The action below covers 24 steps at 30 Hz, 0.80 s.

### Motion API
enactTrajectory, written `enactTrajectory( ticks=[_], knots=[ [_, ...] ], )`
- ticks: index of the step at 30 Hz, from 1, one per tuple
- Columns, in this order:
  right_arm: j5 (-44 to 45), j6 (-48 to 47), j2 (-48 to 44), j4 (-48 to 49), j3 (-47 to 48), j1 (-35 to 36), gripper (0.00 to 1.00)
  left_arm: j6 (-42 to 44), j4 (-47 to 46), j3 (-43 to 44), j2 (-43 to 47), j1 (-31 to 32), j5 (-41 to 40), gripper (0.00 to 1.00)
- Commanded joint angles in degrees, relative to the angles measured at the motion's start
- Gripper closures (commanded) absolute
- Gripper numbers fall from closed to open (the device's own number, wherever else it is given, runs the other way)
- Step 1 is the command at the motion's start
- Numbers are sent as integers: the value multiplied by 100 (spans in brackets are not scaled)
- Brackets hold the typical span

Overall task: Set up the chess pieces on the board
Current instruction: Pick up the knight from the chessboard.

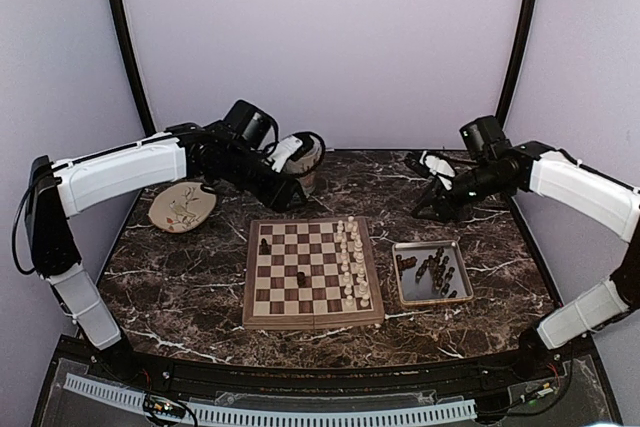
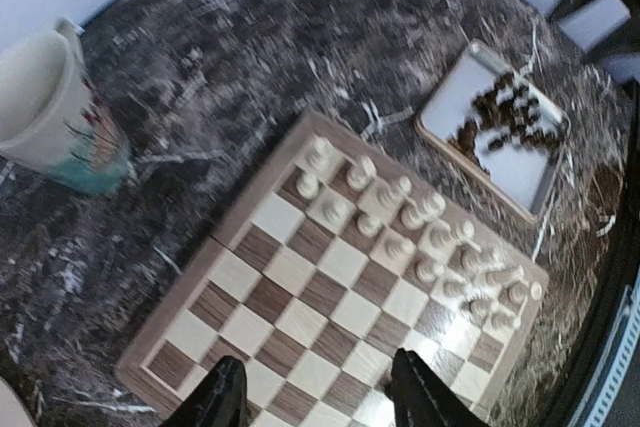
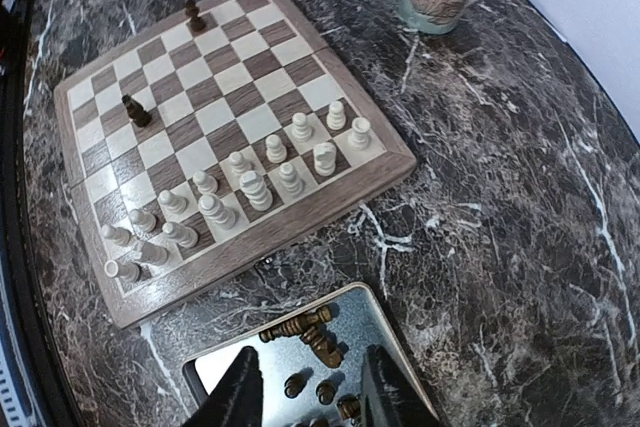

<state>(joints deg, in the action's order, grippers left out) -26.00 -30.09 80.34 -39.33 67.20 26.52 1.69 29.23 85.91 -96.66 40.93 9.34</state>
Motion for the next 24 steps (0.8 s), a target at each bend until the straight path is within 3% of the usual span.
enactTrajectory(
  ticks=[1, 4, 19, 24],
  knots=[
    [-937, 472, -668, 1641, -1226, -933, 62, 222, 1388, 128, -182, 229, 211, 48],
    [-923, 500, -801, 1818, -1417, -1251, 62, 367, 1706, 115, -315, 442, 224, 47],
    [-1046, 254, -662, 1635, -1374, -1264, 61, 991, 1879, 183, -1209, 1040, 23, 51],
    [-1061, 210, -625, 1606, -1361, -1266, 61, 1009, 1847, 175, -1324, 1049, -10, 61]
  ],
)
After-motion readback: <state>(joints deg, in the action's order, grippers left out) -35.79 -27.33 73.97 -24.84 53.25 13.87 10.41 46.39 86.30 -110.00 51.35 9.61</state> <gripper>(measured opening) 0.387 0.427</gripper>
